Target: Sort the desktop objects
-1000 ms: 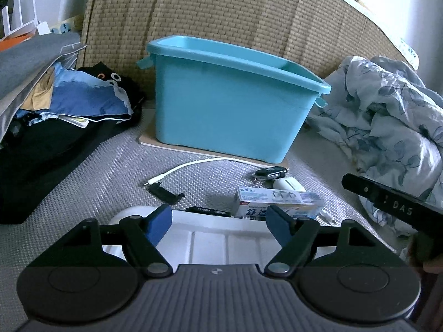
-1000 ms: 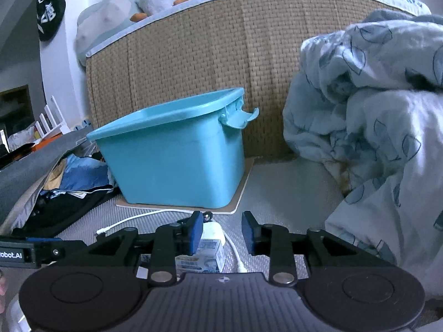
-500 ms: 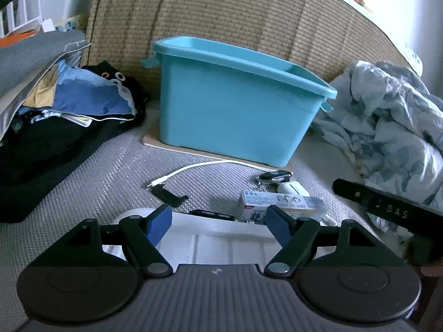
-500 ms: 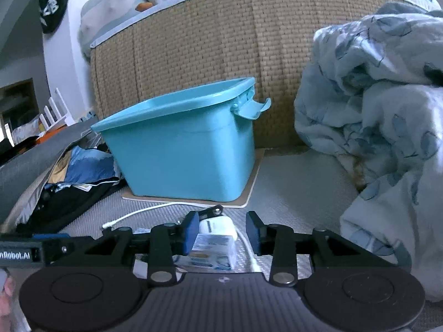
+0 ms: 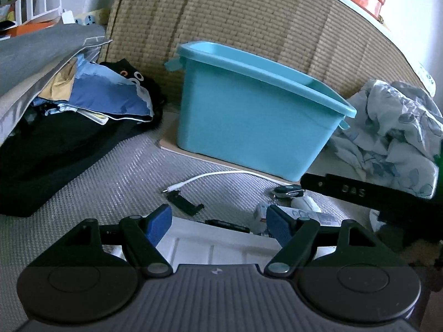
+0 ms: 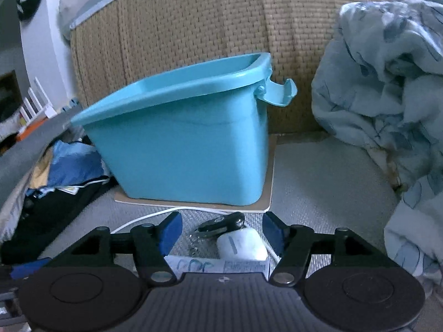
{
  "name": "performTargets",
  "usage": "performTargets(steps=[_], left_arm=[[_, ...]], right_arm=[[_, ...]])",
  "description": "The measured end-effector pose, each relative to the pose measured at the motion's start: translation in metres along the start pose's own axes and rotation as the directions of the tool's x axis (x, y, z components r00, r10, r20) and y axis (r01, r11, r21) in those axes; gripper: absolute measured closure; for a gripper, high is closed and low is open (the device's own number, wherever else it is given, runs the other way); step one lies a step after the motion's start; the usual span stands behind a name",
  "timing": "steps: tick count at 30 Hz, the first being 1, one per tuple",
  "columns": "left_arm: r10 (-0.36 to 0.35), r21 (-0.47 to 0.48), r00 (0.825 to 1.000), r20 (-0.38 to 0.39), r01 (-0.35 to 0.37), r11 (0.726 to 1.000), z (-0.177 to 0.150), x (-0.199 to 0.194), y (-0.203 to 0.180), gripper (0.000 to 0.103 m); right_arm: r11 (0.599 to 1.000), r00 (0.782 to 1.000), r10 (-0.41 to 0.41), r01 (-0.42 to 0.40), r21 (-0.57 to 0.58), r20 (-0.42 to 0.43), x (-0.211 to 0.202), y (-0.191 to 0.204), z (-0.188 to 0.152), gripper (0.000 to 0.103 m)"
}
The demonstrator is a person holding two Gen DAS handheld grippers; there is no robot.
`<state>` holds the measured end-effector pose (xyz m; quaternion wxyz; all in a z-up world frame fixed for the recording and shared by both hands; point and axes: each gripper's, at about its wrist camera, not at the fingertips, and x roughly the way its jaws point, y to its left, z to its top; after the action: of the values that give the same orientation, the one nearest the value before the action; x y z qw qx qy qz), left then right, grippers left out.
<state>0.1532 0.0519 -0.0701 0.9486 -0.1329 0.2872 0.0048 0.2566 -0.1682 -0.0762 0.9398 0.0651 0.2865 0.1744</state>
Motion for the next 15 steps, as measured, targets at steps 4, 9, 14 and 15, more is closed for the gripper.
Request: performTargets(steps=[4,9,14,15], left_arm=[[-0.037,-0.060,0.999,-0.001,0.037,0.998,0.001,-0.001,0.009,0.025],[-0.029,-0.104,1.000,-0.008,0.028,0.994,0.001,0.002,0.015,0.025],[-0.034,-0.081,0.999,-0.011,0.033,0.996,0.000,0.004,0.011,0.025],[-0.034,-0.076,0.999,-0.013,0.033,0.997,0.000,0.004,0.011,0.025]], right_arm=[[0.999,0.999,-0.012,0.010,-0.040,-0.050,0.017,0.005,0.002,0.034],[0.997,0.997,-0.033,0.028,-0.068,-0.077,0.033,0.007,-0.002,0.034],[0.993,0.995,-0.038,0.027,-0.116,-0.095,0.042,0.012,-0.002,0.034],[0.992,0.994,-0.038,0.026,-0.120,-0.099,0.044,0.012,-0.001,0.034]])
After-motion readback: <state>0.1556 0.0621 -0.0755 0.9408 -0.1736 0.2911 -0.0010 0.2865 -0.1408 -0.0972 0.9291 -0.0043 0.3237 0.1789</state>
